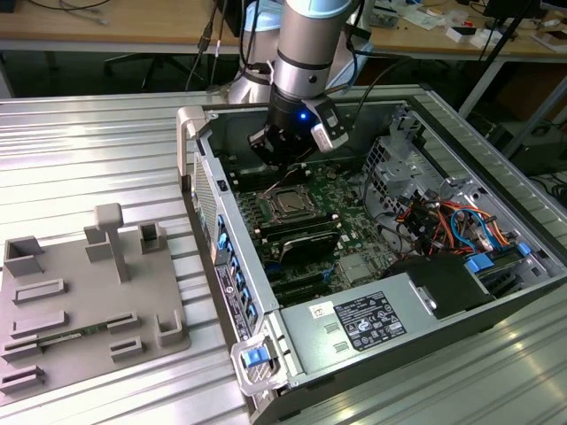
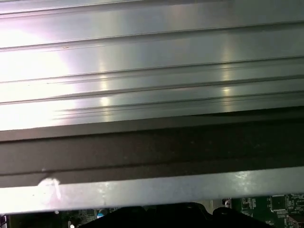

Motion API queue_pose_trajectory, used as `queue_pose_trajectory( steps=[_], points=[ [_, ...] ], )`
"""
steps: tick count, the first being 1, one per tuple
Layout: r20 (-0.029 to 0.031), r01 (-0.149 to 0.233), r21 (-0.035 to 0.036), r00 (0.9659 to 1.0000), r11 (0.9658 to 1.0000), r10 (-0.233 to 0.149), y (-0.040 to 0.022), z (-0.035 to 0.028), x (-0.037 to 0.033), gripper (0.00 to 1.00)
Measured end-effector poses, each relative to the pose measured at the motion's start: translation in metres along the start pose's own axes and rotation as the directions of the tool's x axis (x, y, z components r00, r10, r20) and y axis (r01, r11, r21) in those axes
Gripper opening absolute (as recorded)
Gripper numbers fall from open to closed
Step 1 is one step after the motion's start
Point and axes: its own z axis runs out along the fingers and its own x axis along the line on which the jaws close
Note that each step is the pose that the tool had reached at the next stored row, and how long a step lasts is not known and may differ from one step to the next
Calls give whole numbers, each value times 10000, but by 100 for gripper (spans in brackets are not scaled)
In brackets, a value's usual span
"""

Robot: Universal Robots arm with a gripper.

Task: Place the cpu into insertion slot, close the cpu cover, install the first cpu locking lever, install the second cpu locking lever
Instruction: 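Install the first cpu locking lever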

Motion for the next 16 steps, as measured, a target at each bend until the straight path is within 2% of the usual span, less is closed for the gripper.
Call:
queue_pose_trajectory(
  steps=[10, 13, 16],
  points=[
    [13, 537, -18, 9986, 9986, -537, 19, 32, -248, 11],
    [16, 704, -22, 9975, 9975, -704, 25, 59, -291, 11],
    [21, 868, -27, 9962, 9962, -868, 26, 89, -293, 11]
  ],
)
